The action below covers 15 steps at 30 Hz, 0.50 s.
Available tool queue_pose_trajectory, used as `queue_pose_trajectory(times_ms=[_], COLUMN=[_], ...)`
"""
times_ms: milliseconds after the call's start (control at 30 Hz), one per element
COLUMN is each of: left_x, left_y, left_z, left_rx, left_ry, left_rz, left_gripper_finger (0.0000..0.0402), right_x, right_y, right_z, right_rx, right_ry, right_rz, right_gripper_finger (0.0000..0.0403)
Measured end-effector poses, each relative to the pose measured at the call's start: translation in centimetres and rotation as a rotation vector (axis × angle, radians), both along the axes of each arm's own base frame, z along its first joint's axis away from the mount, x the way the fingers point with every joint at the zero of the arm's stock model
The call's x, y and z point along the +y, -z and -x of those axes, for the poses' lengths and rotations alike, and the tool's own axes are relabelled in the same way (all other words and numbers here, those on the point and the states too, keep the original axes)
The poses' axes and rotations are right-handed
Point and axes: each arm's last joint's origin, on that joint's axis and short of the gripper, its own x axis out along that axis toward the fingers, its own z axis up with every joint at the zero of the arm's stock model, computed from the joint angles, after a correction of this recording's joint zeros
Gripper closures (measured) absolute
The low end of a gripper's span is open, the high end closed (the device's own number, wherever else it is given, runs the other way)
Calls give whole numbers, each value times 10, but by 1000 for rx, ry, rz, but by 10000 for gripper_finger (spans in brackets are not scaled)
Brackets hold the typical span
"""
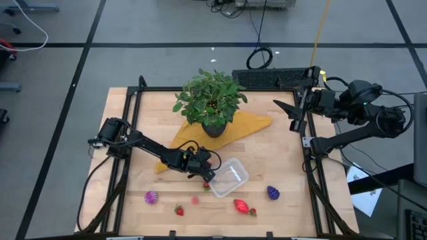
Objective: Pick and placing Produce into tupperware
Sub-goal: Put the top lychee into the transparent bin
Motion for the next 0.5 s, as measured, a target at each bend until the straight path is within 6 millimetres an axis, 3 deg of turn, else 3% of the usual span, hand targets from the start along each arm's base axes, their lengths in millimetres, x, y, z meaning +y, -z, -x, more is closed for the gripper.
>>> queue_pose_trajectory(times_ms=[500], left_x=[-3], left_y=[-14], left_z=[4], left_rx=[-30], left_ry=[1], left_rz=[-16], left_gripper_finger=[273], right_x=[0], right_y=[0], right_z=[0], right_rx=[1], right_ry=[0], right_rz=[0], right_gripper_finger=[174])
